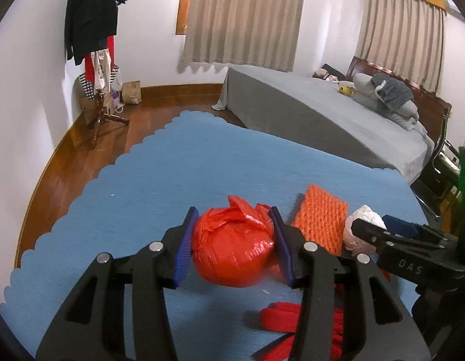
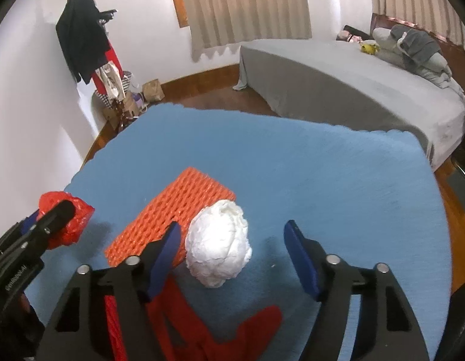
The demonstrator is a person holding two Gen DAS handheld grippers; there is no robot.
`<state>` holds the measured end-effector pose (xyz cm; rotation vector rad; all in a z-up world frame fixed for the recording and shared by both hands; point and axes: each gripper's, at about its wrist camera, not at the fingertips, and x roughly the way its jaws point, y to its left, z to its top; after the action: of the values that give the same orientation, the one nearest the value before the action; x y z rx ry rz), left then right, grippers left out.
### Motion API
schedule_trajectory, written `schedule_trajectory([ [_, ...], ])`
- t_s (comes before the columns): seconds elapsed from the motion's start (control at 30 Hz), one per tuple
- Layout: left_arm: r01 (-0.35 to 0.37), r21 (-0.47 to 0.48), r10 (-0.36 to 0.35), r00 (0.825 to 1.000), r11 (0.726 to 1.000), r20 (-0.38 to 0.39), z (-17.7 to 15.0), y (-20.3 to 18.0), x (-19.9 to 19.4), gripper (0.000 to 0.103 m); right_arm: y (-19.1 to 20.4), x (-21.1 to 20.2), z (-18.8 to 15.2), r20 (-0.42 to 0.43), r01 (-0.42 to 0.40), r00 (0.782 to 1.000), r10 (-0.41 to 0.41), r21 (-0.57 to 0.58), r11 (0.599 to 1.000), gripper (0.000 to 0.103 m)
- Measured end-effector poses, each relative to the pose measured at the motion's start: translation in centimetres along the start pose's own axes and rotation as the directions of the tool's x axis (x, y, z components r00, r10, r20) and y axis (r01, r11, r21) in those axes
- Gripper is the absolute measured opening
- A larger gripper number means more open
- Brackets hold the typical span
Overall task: Collect trash
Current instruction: 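Grasp the white tissue ball with the right gripper while the left gripper holds the red bag, then carry the red bag and tissue ball over the bin and release both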
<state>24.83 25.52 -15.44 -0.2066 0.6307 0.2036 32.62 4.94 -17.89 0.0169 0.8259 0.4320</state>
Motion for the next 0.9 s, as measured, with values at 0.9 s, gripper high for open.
schedule_trajectory([
  [0.9, 0.068, 0.067, -0.074, 0.994, 0.995, 0.085, 0.9, -5.3, -7.1, 0.046, -3.2, -11.8, -0.7, 0.171, -0.051, 0.984, 0.045, 0.028, 0.998, 0.032],
])
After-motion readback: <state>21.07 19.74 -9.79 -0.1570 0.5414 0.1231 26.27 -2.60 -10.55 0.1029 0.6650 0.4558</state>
